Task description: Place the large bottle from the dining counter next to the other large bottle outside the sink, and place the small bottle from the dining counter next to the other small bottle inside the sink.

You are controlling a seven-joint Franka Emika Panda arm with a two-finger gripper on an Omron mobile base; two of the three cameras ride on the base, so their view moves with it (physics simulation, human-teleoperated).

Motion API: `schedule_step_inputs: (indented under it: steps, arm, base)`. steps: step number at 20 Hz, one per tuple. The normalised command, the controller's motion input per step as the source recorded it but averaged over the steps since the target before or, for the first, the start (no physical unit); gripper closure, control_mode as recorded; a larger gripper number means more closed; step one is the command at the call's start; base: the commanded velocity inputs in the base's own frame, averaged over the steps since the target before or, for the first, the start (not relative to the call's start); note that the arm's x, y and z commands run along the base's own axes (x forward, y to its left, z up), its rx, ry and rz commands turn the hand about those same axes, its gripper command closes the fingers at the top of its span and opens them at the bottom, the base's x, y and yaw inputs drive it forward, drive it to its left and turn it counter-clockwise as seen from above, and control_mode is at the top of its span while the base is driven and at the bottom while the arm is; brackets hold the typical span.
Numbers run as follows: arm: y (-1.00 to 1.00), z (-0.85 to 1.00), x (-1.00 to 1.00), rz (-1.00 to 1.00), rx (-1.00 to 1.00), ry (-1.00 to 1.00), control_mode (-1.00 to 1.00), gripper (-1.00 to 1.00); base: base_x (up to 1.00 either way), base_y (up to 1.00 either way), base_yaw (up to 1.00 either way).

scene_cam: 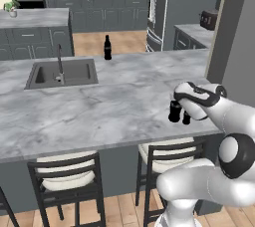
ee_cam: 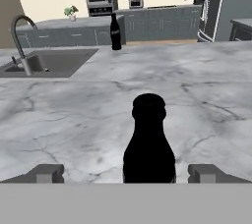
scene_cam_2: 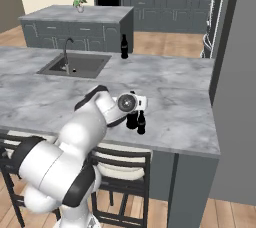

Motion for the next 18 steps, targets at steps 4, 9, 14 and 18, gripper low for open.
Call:
schedule_step_inputs:
  steps: [4,9,14,18]
  arm:
    - [0.00,-0.11,0.21,0.00,0.00,0.00,-1.00,-1.00]
    - [0.00,-0.13,0.25,0.00,0.00,0.00,-1.00,-1.00]
    - [-0.01,-0.16,0.23,0.00,0.00,0.00,-1.00,-1.00]
    - [0.00,-0.15,0.20,0.00,0.00,0.00,-1.00,-1.00]
  base:
    - [0.00,0.00,0.00]
    - [0.00,0.00,0.00]
    - [0.00,0.00,0.00]
    - [0.00,0.00,0.00]
